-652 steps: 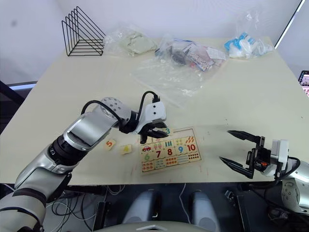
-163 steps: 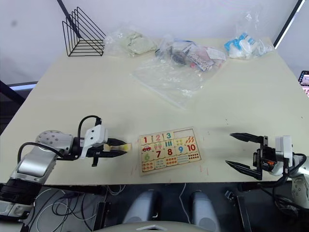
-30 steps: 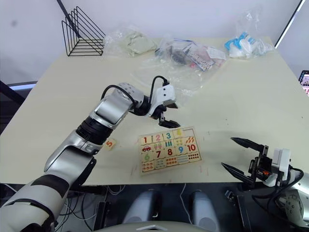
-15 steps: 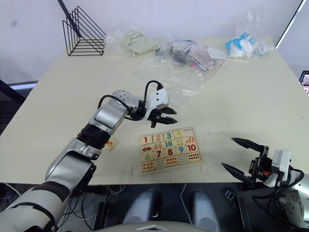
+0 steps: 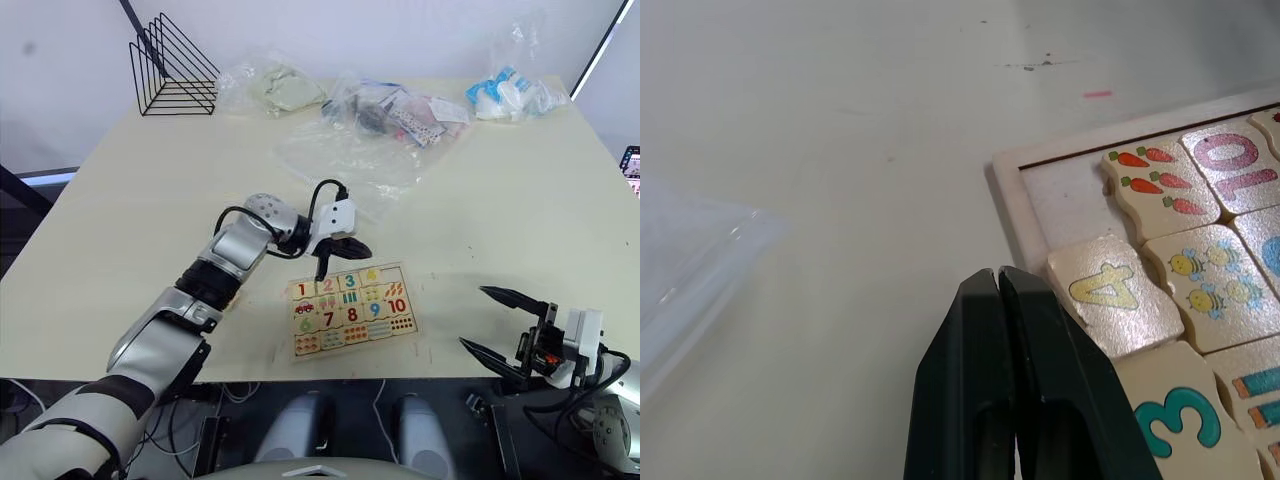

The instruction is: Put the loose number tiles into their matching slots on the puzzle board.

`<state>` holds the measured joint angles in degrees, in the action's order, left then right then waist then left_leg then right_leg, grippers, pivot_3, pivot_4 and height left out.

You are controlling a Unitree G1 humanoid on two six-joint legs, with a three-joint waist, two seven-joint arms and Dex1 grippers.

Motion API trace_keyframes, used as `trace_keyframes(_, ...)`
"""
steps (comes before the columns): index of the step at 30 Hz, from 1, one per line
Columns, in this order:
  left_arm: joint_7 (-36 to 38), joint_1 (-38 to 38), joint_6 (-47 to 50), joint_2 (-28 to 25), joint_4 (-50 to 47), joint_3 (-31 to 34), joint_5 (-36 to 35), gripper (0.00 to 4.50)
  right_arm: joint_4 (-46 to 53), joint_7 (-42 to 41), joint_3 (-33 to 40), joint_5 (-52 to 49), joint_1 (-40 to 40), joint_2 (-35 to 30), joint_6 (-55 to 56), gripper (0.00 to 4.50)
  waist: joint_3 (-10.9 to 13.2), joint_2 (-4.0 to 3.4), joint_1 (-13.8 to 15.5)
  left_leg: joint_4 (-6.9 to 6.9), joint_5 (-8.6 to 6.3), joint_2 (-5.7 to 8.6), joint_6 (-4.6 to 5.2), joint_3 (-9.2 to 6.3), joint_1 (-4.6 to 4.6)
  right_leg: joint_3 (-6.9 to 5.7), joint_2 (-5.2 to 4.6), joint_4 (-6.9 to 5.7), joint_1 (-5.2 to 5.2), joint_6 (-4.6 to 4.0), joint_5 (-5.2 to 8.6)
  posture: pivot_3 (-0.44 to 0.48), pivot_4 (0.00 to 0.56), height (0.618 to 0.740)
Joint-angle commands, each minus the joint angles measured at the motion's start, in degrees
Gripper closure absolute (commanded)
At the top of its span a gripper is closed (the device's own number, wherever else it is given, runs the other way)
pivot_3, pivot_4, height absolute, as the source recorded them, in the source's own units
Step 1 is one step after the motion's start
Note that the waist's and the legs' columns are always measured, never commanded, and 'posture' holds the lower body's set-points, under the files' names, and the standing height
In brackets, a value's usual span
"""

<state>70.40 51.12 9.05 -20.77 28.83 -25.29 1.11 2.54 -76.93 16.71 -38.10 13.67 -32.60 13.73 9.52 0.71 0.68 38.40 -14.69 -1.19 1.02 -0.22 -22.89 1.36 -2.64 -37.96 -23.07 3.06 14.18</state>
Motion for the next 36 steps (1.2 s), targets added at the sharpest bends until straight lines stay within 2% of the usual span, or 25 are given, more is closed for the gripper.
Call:
trace_keyframes(1, 0.7, 0.9, -1.5, 0.6, 0.0, 0.3, 0.6, 4.40, 1.4, 0.2, 2.0, -0.5, 0.5, -0.4, 0.6, 0.00, 0.0, 0.00, 0.0, 0.00, 0.00, 0.00, 0.00, 0.00, 0.00, 0.00, 0.00, 0.00, 0.00, 0.00, 0.00, 0.000, 0.150, 0.740)
trace_keyframes(36, 2.5, -2.3, -0.8, 1.2, -3.0, 0.0, 2.0, 4.40, 0.6, -0.5, 2.1, -0.3, 0.5, -0.6, 1.2, 0.00, 0.0, 0.00, 0.0, 0.00, 0.00, 0.00, 0.00, -0.01, 0.00, 0.00, 0.00, 0.00, 0.00, 0.00, 0.00, 0.000, 0.150, 0.740)
